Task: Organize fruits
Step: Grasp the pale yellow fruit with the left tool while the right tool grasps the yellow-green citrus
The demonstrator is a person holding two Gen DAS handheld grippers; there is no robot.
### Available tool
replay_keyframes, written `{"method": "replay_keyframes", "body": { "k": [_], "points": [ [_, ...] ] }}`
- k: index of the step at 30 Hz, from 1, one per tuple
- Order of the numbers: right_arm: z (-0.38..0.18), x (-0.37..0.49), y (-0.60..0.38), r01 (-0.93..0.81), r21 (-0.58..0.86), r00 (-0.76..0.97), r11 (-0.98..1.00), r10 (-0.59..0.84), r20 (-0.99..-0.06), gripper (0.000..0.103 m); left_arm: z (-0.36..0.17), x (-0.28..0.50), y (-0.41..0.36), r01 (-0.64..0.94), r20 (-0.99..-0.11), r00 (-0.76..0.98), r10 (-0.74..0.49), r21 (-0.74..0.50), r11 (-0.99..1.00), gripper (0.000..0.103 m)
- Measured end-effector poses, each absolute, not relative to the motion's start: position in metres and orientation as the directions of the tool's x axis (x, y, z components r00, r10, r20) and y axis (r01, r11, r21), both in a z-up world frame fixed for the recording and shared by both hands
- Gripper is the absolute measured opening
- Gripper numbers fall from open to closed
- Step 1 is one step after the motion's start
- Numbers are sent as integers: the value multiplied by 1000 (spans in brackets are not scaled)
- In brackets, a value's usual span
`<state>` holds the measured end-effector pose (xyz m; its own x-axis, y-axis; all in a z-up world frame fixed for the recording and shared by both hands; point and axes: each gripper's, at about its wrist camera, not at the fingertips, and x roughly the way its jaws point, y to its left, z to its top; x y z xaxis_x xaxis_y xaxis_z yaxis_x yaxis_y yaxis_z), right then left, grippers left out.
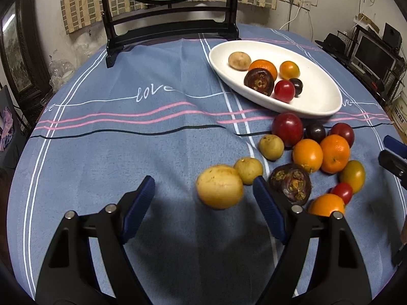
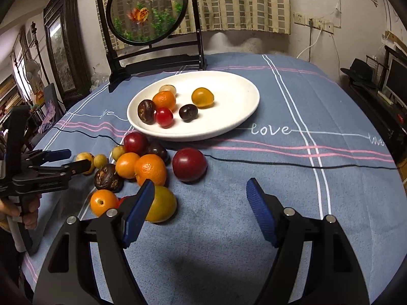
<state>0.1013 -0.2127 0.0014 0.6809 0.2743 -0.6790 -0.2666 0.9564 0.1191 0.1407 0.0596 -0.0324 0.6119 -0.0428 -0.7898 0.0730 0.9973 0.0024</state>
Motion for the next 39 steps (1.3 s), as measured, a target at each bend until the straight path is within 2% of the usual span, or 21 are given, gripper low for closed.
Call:
{"method": "replay_keyframes", "body": {
  "k": [2, 4, 7, 20, 22, 23, 31, 39],
  "points": [
    [1, 102, -211, -268, 116, 680, 956, 273, -681, 75, -35, 145, 57, 86, -792, 609, -52, 1, 996, 52],
    [-2, 103, -209, -271, 109, 668, 956, 269, -694, 75, -38, 146, 56, 121, -794, 598, -110, -46, 992, 38],
    [-7, 101, -203, -299, 64, 649, 952, 252, -718, 75, -37, 143, 49, 131, -783, 617, -76, 8, 991, 38],
    [-28, 107, -159, -436, -68, 578, 897, 221, -786, 75, -36, 135, 48, 149, -779, 614, -123, -39, 988, 38],
    [-33, 112, -153, -455, -66, 560, 888, 228, -796, 59, -37, 135, 48, 151, -779, 615, -123, -37, 988, 38],
    [-35, 114, -149, -487, -40, 535, 872, 262, -803, 39, -37, 134, 47, 153, -779, 615, -124, -37, 987, 38],
    [-28, 108, -156, -481, -17, 548, 877, 286, -786, 39, -35, 133, 47, 157, -776, 618, -125, -34, 987, 38],
    [9, 97, -184, -428, 10, 625, 904, 304, -719, 39, -16, 121, 40, 147, -754, 646, -115, -25, 989, 38]
  ]
}}
